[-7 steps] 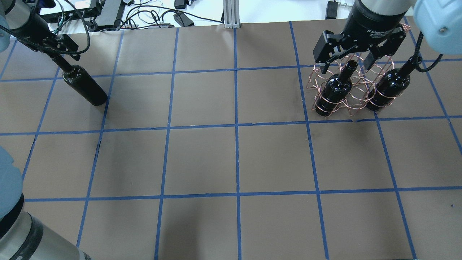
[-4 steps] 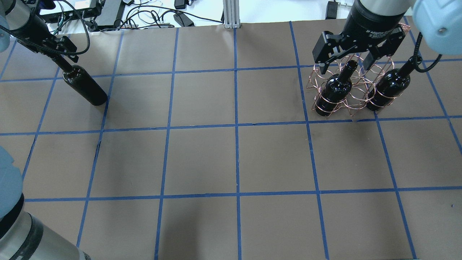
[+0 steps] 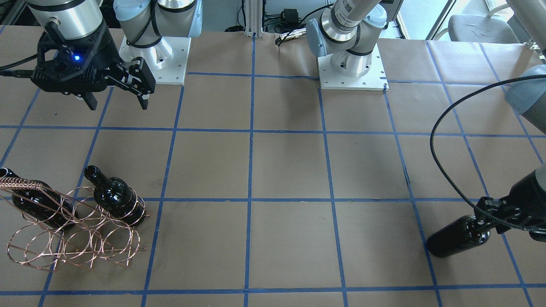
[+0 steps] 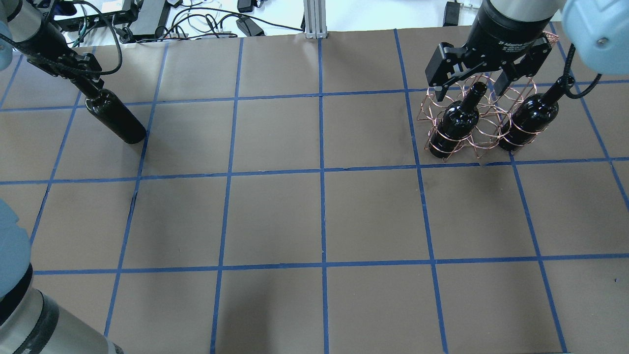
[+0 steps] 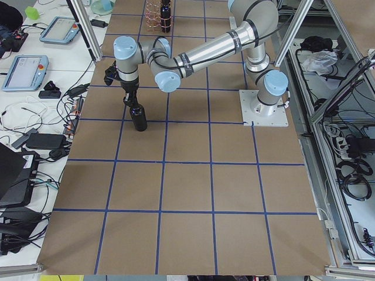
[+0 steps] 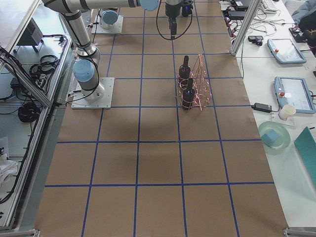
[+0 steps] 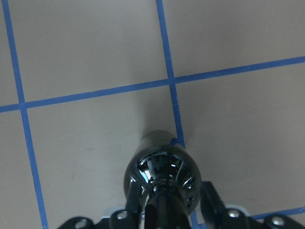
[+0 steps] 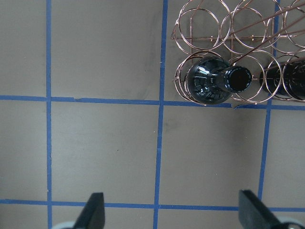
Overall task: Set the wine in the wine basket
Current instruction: 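Lower the left gripper over the bottle neck and close on it, then carry the bottle with the left gripper toward the table center and set it upright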
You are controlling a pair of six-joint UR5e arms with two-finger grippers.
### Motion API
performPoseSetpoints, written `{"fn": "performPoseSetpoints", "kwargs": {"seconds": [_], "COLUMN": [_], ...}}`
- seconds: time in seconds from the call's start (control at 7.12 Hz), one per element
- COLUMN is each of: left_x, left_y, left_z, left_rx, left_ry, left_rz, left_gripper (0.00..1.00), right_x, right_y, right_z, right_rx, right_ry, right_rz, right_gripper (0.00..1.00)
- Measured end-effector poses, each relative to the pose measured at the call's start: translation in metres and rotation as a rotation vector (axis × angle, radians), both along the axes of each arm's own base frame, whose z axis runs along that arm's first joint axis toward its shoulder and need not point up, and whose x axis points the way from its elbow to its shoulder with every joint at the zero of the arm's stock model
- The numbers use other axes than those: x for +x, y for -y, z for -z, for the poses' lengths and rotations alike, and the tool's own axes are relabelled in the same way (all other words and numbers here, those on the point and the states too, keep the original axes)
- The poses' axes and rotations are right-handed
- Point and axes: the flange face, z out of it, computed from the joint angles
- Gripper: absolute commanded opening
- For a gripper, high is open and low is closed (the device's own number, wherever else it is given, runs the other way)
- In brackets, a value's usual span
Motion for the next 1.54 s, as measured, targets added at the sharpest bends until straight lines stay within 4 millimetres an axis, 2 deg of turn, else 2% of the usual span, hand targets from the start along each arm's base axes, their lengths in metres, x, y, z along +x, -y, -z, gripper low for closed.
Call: {"fn": "performPoseSetpoints", "kwargs": {"seconds": [0.28,0.42,0.56,0.7,0.84,0.98,1.54], "left_x": [0.001,0.001,0.001,0.001,0.001,0.001,-0.004], "left_y": [-0.003,-0.003,-0.003,-0.004,-0.004,-0.004,-0.01], "left_z": [0.0,-0.001,-0.001,-0.002,-0.003,-0.004,-0.013], "left_rx": [0.019,0.022,0.023,0.022,0.021,0.02,0.025], "left_ry": [0.017,0.019,0.019,0.02,0.021,0.022,0.026], "left_rz": [-0.002,-0.002,-0.003,-0.004,-0.004,-0.005,-0.009], "left_gripper": [0.11,0.23,0.23,0.37,0.34,0.0,0.0], "right_x": [0.0,0.0,0.0,-0.001,-0.001,-0.001,0.0], "right_y": [0.0,0.0,0.0,0.0,0.0,0.0,0.0], "right_z": [0.0,0.0,0.0,0.0,0.0,0.0,0.0], "right_rx": [0.0,0.0,0.0,0.0,0.0,0.001,0.001], "right_ry": [0.0,0.0,-0.001,-0.002,-0.003,-0.003,-0.002], "right_rz": [0.0,0.0,0.0,0.001,0.001,0.001,0.0], "right_gripper": [0.99,0.99,0.99,0.99,0.99,0.99,0.99]}}
